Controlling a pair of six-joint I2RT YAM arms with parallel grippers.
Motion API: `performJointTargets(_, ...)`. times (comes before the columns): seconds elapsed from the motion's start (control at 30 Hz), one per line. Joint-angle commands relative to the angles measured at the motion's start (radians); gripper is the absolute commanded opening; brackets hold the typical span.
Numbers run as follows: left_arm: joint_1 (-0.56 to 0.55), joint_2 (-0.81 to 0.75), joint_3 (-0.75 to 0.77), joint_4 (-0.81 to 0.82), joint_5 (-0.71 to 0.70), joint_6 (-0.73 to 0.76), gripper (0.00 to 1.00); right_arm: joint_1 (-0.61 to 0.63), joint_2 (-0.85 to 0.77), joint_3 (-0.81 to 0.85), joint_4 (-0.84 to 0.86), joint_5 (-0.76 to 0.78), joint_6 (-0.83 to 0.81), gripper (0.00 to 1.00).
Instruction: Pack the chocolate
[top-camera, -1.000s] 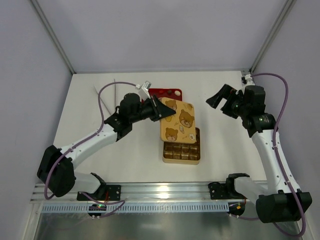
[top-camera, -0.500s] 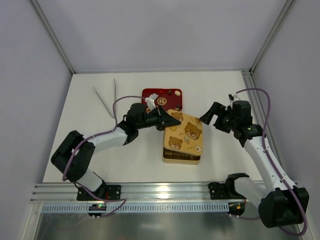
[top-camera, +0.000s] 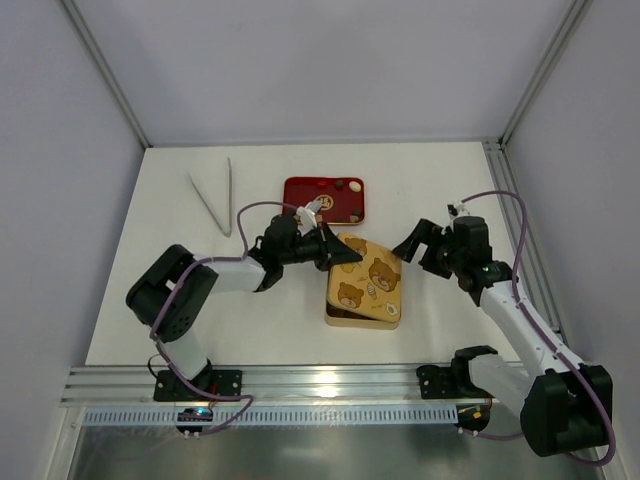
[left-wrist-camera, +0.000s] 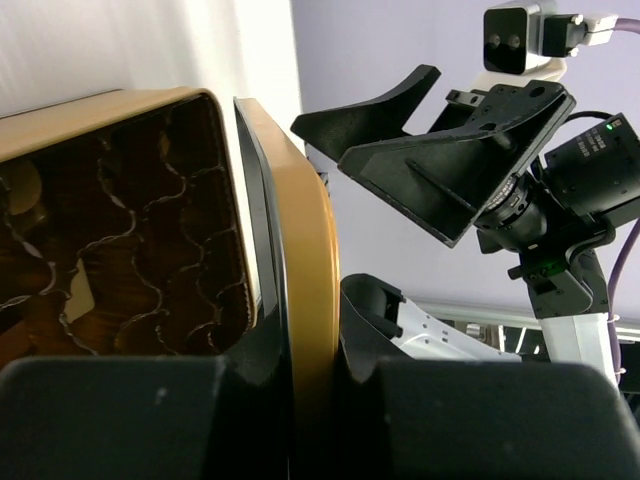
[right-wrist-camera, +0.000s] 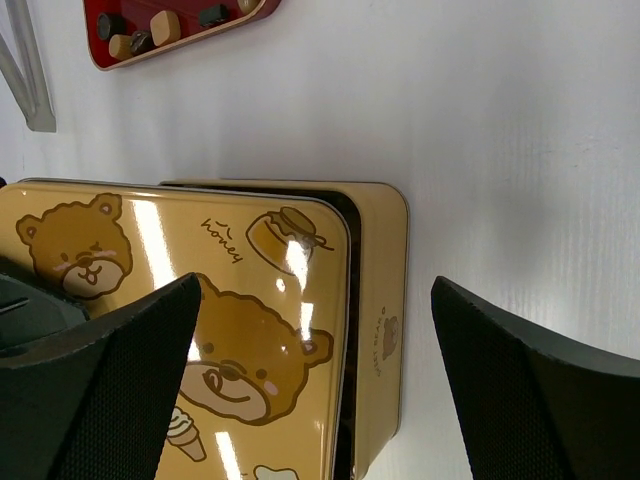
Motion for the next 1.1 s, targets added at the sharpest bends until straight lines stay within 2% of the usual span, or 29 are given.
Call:
performJointTargets(0.0, 0.002, 0.017, -0.005, 0.109, 0.033, 0.025, 0.05, 0.012, 0.005, -0.019, 0.091, 0.028, 0.021, 0.96)
performJointTargets(0.2, 0.002, 0.037, -0.010, 0.090, 0.030, 0.048, 0.11, 0.029, 0.031, -0.038, 0.119, 0.035, 0.025, 0.95)
performJointTargets(0.3, 0.003, 0.040, -0.014, 0.069, 0.027, 0.058, 0.16, 0.037, 0.039, -0.039, 0.130, 0.040, 0.027, 0.95)
performJointTargets(0.5, 0.008, 0.033, -0.033, 0.034, 0.015, 0.086, 0.34, 0.054, 0.058, -0.046, 0.142, 0.046, 0.035, 0.95)
performJointTargets(0.7, 0.020, 0.022, -0.028, -0.032, 0.013, 0.123, 0.38, 0.071, 0.071, -0.052, 0.157, 0.052, 0.041, 0.93)
performJointTargets(1.07, 0.040, -0.029, 0.001, -0.253, -0.005, 0.236, 0.44, 0.083, 0.082, -0.061, 0.171, 0.055, 0.048, 0.90)
